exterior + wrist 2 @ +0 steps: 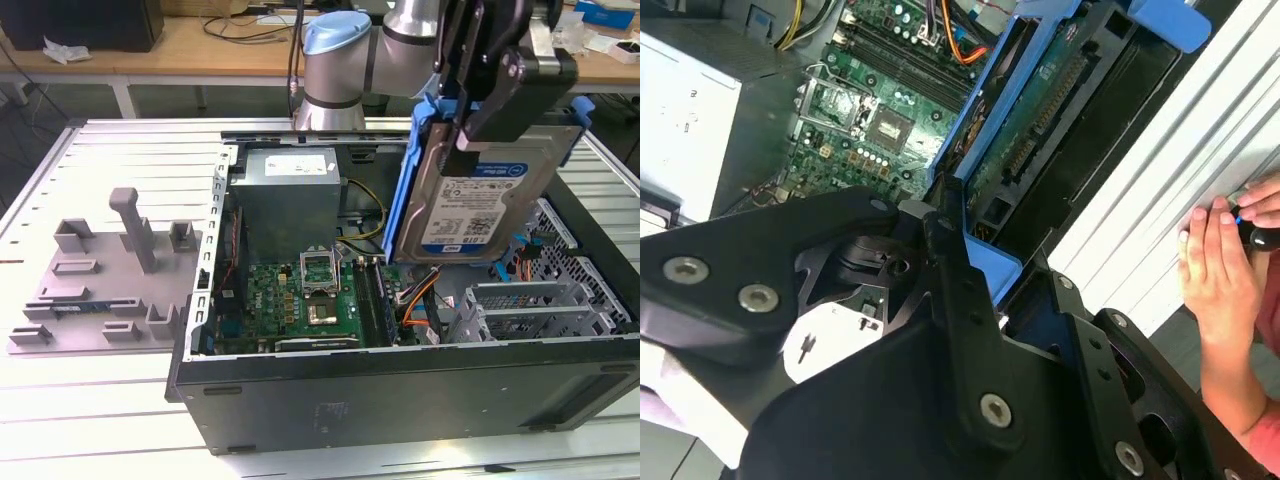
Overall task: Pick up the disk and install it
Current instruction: 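Insert the disk into the insertion slot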
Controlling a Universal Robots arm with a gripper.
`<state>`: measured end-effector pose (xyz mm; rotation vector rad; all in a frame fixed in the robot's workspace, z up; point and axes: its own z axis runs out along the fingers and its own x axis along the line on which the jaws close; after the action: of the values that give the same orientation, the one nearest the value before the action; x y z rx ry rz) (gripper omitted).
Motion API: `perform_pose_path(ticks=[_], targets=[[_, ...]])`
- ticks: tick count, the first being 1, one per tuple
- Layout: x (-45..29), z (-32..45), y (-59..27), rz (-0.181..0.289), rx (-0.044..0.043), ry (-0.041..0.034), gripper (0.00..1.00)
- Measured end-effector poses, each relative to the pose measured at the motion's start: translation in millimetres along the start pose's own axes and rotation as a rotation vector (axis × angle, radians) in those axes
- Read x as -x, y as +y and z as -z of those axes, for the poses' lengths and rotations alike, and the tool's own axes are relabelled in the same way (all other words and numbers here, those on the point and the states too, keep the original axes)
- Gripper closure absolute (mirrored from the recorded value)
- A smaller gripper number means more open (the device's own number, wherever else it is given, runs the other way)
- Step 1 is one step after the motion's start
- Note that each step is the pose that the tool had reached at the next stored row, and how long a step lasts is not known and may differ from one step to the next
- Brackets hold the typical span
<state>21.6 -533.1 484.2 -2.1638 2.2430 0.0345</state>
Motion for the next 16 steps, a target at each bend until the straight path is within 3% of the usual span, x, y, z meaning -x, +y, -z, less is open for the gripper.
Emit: perform_pose_path(ticks=[6,12,16], targets=[[-8.6,0.3,-18.9,0.0,0.0,0.0,0.64],[-13.2,0.4,-32.9,0.0,0.0,-0.0001,0.64],[-15.1,0.4,-46.9,0.0,0.0,0.0,0.64]])
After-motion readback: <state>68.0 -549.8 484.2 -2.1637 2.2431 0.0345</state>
